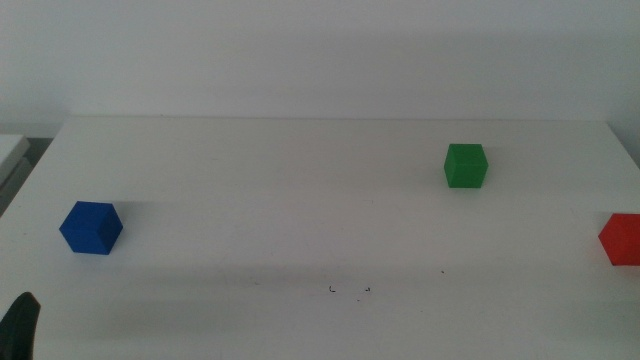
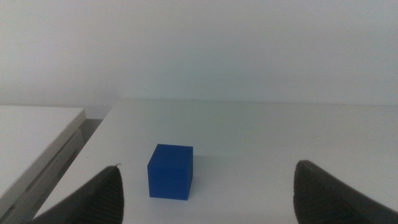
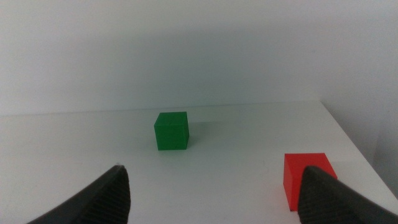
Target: Stack red cubes first, then green, then blue cubes in a specific spot.
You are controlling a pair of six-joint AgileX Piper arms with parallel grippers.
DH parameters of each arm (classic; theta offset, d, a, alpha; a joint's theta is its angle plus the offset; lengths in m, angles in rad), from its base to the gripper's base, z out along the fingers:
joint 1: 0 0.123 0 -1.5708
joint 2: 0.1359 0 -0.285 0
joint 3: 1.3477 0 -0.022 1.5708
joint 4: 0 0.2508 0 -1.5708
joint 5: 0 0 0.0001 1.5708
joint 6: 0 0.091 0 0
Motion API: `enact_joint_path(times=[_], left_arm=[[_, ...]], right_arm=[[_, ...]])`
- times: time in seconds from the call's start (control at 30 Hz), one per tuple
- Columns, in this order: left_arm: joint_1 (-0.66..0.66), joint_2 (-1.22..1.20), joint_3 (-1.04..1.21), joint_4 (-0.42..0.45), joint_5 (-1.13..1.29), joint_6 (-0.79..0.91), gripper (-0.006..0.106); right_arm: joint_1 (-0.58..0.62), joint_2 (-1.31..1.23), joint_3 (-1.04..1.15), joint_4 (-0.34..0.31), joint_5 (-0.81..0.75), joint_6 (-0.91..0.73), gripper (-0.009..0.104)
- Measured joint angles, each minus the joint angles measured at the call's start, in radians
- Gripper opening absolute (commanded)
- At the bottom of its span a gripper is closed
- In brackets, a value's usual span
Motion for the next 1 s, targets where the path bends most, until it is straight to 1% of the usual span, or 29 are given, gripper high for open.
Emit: enact_joint_path(times=[0.2, 0.3, 0.37, 0.5, 0.63, 0.73, 0.8, 0.87, 1.0], left_arm=[[0.0, 0.0, 0.0, 0.0, 0.0, 0.0, 0.094], [0.0, 0.0, 0.0, 0.0, 0.0, 0.0, 0.094], [0.0, 0.0, 0.0, 0.0, 0.0, 0.0, 0.094], [0.0, 0.0, 0.0, 0.0, 0.0, 0.0, 0.094], [0.0, 0.0, 0.0, 0.0, 0.0, 0.0, 0.094], [0.0, 0.0, 0.0, 0.0, 0.0, 0.0, 0.094], [0.0, 0.0, 0.0, 0.0, 0.0, 0.0, 0.094], [0.0, 0.0, 0.0, 0.0, 0.0, 0.0, 0.094], [0.0, 0.0, 0.0, 0.0, 0.0, 0.0, 0.094]], right_arm=[[0.0, 0.0, -0.005, 0.002, -0.03, 0.0, 0.092], [0.0, 0.02, -0.065, 0.002, 0.007, 0.002, 0.092], [0.0, 0.077, -0.142, 0.002, 0.05, 0.002, 0.092], [0.0, 0.237, -0.331, 0.02, 0.216, 0.002, 0.092], [0.0, 0.438, -0.57, 0.053, 0.464, 0.002, 0.092], [0.0, 0.561, -0.716, 0.082, 0.663, 0.002, 0.092], [0.0, 0.626, -0.791, 0.094, 0.763, 0.002, 0.092], [0.0, 0.679, -0.833, 0.097, 0.819, 0.002, 0.092], [0.0, 0.724, -0.855, 0.109, 0.819, 0.002, 0.092]])
